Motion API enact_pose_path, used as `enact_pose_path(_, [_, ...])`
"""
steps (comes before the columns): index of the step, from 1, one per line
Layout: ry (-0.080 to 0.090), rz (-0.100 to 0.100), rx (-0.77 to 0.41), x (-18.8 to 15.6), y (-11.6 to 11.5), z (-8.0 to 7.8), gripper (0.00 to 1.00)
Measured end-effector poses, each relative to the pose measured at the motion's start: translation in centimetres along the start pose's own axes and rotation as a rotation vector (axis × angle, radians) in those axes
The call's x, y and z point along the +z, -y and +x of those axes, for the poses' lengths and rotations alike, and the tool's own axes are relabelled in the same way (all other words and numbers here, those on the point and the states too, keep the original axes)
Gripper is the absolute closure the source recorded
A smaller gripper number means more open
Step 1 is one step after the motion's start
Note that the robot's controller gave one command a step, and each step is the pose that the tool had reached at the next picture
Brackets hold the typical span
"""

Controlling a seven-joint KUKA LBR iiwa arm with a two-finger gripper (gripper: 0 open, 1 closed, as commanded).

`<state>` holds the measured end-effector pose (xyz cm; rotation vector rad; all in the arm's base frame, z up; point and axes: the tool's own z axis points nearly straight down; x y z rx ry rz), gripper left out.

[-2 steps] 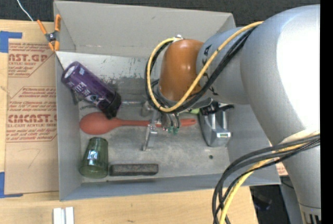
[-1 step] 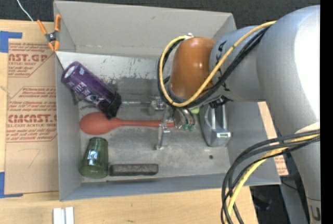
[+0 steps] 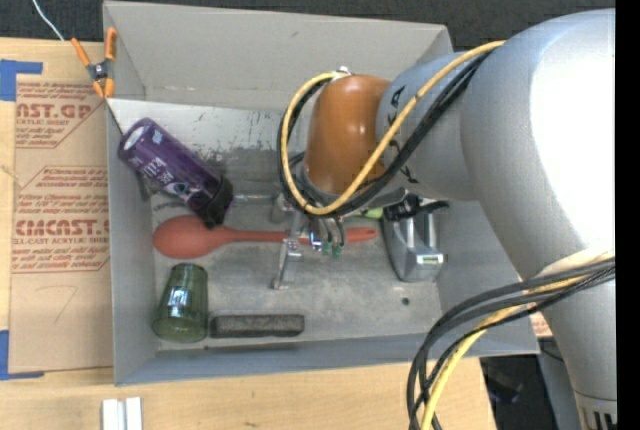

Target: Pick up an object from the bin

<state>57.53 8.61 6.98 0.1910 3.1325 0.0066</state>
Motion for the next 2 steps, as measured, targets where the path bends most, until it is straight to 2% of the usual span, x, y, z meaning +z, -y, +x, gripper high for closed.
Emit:
enact_pose_path(1, [-0.001, 0.002, -0.155, -0.05, 2.89, -1.11, 1.0])
enact_pose_path(2, [-0.001, 0.002, -0.155, -0.05, 2.9, -1.11, 1.0])
